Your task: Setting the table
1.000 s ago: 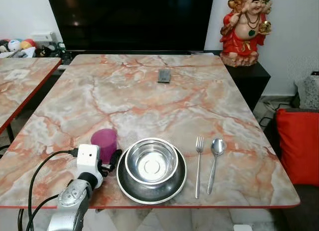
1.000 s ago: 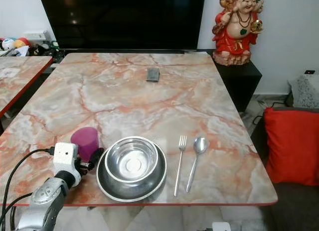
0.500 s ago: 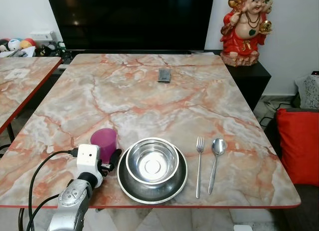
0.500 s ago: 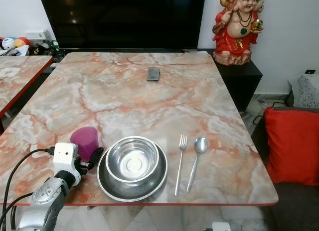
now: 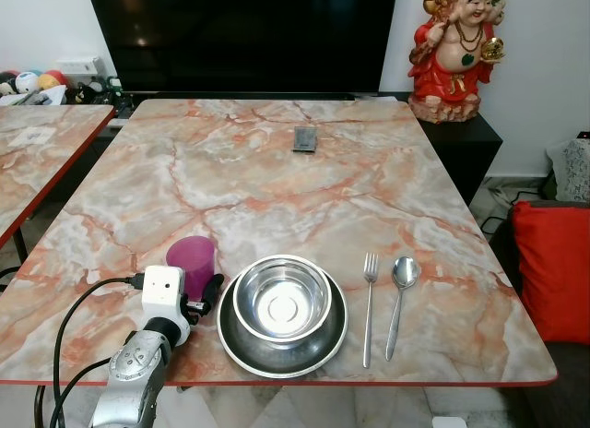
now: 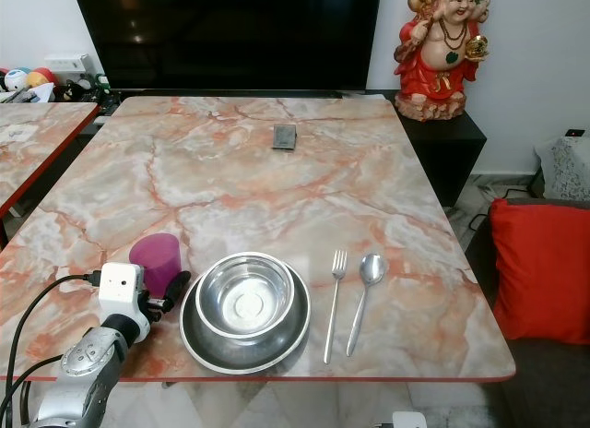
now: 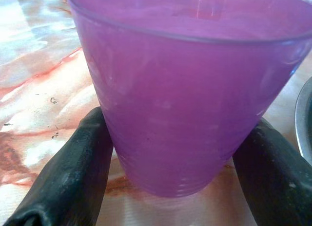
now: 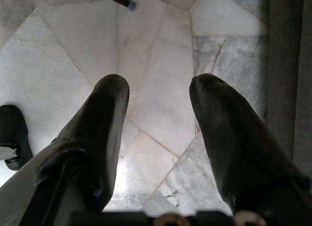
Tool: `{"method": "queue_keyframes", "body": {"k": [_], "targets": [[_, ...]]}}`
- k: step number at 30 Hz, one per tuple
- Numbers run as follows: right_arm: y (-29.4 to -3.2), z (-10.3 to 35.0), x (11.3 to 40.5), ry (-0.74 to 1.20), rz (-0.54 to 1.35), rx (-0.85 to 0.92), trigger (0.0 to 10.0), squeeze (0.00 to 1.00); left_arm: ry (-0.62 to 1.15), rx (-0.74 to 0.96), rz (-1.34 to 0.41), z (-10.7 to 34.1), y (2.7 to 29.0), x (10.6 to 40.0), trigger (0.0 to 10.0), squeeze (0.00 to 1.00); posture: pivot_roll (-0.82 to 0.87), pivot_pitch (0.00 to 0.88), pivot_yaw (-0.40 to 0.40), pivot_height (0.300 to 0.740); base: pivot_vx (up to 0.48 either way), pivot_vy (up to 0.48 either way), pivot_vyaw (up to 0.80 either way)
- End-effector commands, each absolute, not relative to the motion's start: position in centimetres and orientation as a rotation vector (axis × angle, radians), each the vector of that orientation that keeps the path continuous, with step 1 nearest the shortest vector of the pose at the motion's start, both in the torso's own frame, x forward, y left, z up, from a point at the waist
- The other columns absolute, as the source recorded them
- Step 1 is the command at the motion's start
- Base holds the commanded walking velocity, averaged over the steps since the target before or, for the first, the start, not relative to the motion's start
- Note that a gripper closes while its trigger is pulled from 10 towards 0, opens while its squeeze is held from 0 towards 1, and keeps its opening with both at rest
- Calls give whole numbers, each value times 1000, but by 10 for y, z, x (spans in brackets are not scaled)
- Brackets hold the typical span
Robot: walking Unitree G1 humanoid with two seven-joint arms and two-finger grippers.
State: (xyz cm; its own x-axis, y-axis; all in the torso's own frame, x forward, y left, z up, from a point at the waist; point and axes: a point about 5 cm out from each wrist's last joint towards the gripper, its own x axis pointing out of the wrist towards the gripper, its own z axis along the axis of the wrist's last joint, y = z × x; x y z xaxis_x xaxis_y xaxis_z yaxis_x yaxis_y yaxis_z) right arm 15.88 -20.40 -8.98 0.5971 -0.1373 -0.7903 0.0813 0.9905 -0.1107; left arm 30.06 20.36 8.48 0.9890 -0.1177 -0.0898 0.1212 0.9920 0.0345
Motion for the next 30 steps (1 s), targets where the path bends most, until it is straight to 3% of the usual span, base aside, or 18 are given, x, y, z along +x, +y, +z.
{"method": "queue_keyframes", "body": {"k": [1,8,13,14,26,27,30], "targets": [[-204,-91,155,938,-129,-65,10000,0,107,62,-114,82,205,300,10000,325,-4,53,-1,740,0,0,0],[-204,-91,155,938,-128,-64,10000,0,107,62,-118,81,205,300,10000,341,-4,57,-1,740,0,0,0],[-204,-92,155,938,-129,-64,10000,0,107,64,-121,81,204,299,10000,388,-3,57,-1,740,0,0,0],[-204,-92,155,939,-128,-64,10000,0,108,64,-121,81,204,299,10000,439,-2,57,-1,740,0,0,0],[-204,-91,155,939,-127,-66,10000,0,117,60,-125,79,203,298,10000,447,-3,59,-4,740,0,0,0],[-205,-91,155,939,-127,-67,10000,0,117,58,-126,78,203,298,10000,557,-3,59,-4,740,0,0,0],[-205,-91,155,939,-127,-67,10000,0,117,57,-126,78,203,297,10000,655,-3,59,-4,740,0,0,0]]}}
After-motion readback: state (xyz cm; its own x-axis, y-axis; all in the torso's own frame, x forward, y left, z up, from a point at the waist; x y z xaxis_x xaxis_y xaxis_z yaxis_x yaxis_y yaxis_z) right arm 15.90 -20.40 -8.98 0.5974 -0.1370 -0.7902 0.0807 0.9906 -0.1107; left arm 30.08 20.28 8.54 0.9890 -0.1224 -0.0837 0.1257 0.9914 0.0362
